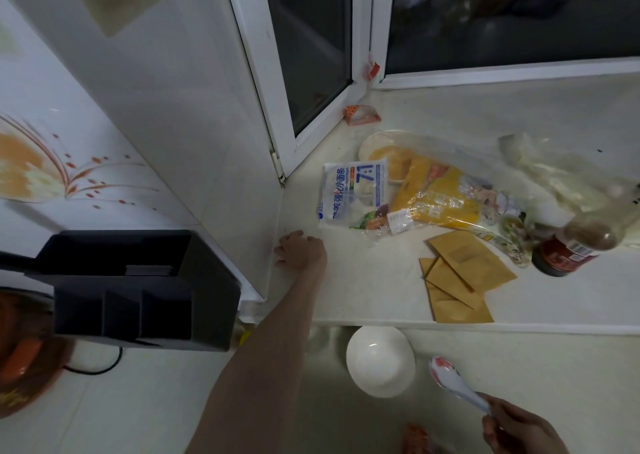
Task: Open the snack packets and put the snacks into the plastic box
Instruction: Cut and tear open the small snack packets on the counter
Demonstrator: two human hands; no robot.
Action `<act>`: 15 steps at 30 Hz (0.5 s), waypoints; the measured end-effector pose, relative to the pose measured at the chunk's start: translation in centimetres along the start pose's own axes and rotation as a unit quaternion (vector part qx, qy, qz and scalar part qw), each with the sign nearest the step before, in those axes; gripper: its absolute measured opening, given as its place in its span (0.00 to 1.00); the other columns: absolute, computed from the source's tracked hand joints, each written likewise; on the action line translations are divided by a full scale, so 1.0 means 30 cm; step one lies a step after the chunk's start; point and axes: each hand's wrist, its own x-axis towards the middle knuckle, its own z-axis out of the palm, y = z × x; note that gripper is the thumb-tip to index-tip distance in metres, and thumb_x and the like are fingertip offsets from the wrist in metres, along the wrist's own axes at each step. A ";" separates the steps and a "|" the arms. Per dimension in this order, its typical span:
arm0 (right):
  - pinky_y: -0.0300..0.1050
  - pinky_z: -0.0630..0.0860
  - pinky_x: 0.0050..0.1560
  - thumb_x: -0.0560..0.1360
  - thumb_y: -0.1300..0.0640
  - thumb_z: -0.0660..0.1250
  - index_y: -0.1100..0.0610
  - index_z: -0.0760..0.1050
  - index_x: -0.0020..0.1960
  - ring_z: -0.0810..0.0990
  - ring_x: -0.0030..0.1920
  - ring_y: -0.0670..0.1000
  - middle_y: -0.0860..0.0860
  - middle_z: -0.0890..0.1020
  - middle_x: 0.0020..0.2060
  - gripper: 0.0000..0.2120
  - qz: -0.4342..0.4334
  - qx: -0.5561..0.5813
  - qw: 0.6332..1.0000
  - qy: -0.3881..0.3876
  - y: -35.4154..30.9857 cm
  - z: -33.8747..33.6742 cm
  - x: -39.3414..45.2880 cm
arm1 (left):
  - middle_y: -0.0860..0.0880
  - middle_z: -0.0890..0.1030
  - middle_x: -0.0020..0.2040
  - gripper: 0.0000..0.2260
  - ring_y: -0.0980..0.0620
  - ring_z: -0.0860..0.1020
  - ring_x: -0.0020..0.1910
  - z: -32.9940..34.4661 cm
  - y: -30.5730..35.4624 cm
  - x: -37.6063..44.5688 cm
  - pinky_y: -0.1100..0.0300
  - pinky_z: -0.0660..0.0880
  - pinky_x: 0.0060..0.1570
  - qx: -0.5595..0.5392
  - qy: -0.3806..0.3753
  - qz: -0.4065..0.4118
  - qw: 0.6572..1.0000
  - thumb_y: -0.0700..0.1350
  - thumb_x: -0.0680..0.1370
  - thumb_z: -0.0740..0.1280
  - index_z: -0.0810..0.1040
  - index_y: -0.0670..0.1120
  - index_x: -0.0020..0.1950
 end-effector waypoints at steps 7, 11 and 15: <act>0.36 0.75 0.22 0.79 0.70 0.55 0.62 0.74 0.53 0.77 0.20 0.49 0.54 0.79 0.22 0.11 0.033 0.025 0.999 -0.027 -0.032 -0.003 -0.015 | 0.48 0.79 0.60 0.15 0.45 0.77 0.58 -0.043 0.027 -0.080 0.50 0.64 0.58 -0.152 0.103 0.008 0.983 0.37 0.75 0.64 0.74 0.49 0.60; 0.37 0.74 0.20 0.78 0.71 0.56 0.66 0.74 0.52 0.75 0.23 0.55 0.59 0.77 0.24 0.09 0.009 0.056 0.998 -0.042 -0.063 0.008 -0.043 | 0.45 0.82 0.52 0.10 0.45 0.80 0.49 -0.099 0.047 -0.210 0.51 0.73 0.52 -0.285 0.130 0.089 0.946 0.33 0.75 0.64 0.74 0.42 0.55; 0.39 0.65 0.15 0.72 0.75 0.58 0.72 0.77 0.33 0.67 0.20 0.54 0.60 0.70 0.22 0.13 0.044 0.138 0.986 -0.079 -0.120 0.032 -0.097 | 0.48 0.84 0.47 0.06 0.55 0.80 0.44 -0.160 0.030 -0.405 0.68 0.76 0.45 -0.355 0.050 0.188 0.914 0.36 0.76 0.68 0.82 0.42 0.51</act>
